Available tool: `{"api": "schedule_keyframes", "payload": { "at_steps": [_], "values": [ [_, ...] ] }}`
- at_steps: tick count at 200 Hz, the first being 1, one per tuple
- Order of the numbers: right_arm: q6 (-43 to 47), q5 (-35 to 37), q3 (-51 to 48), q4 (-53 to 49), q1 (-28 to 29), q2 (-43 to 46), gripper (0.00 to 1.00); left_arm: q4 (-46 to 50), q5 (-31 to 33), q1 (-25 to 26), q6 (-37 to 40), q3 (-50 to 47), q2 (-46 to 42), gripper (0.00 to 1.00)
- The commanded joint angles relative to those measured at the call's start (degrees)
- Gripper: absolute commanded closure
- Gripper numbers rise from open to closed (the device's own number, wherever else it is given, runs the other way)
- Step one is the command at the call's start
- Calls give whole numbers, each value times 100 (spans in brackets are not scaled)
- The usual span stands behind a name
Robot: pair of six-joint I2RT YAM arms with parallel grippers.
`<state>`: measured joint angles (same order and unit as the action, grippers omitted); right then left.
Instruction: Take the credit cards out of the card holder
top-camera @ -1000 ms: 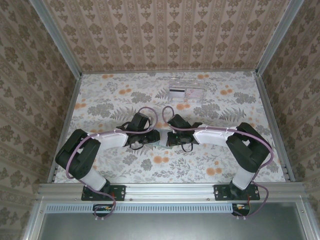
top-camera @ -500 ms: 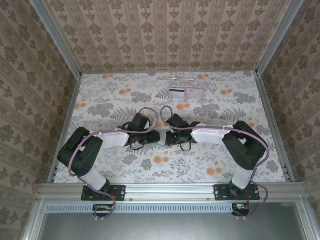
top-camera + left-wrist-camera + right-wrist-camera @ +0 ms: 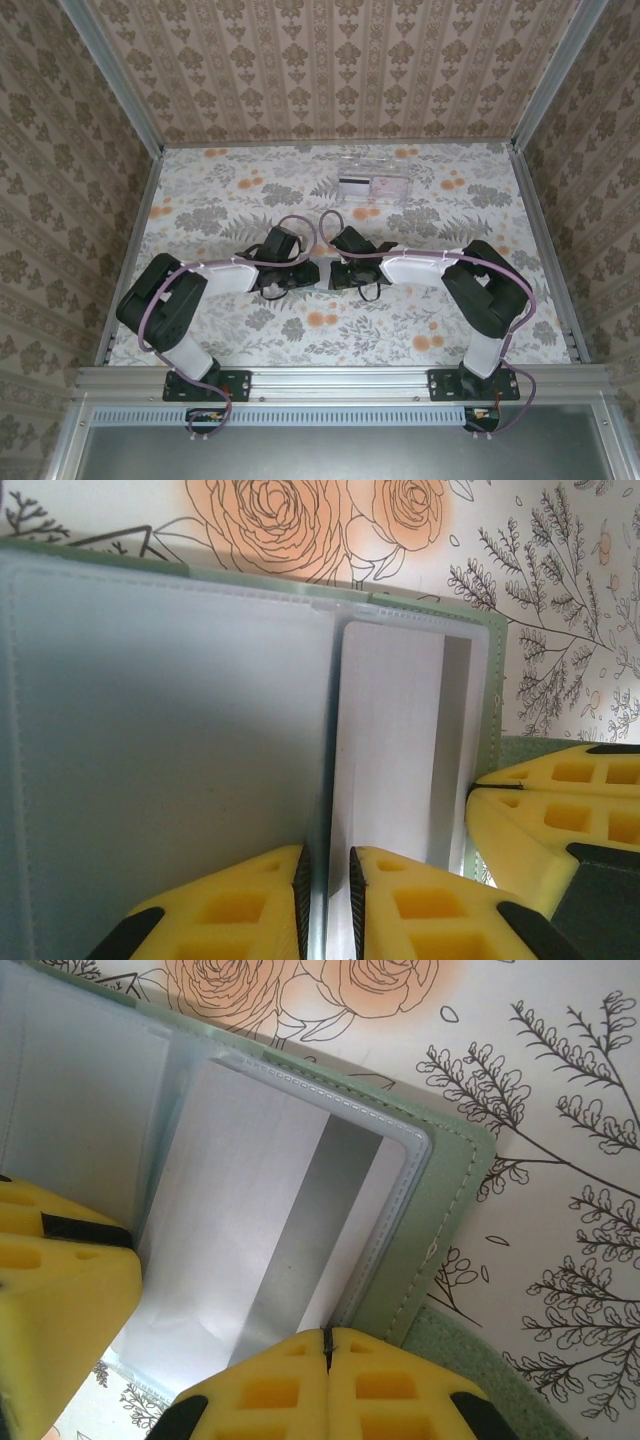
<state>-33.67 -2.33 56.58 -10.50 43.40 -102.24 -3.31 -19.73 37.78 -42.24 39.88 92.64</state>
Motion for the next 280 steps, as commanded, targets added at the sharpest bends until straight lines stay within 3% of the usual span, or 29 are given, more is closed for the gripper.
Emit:
{"api": "schedule_keyframes", "payload": {
  "at_steps": [1,34,56,69,144,193,205,228,280],
  "values": [
    [-43,-186,123,-22,78,-132,98,-27,-101,-7,84,106,78,80],
    [-52,-190,134,-22,90,-155,98,-56,-145,-1,62,116,44,84],
    [-43,-139,109,-35,94,-152,98,-33,-170,-7,49,105,2,91],
    [-43,-104,95,-53,91,-156,98,-30,-181,-16,24,97,-56,100],
    [-76,13,16,-73,64,-191,98,187,-181,-306,52,-66,-618,100],
    [-69,-18,28,-74,62,-184,98,68,-296,-333,49,-87,-480,100],
    [-78,-30,20,-73,63,-194,98,-49,-380,-324,17,-77,-415,89],
    [-78,-40,29,-72,58,-193,98,-231,-492,-315,-20,-46,-302,77],
    [-78,-63,39,-70,68,-190,98,-301,-539,-319,14,68,-59,76]
  ]
}}
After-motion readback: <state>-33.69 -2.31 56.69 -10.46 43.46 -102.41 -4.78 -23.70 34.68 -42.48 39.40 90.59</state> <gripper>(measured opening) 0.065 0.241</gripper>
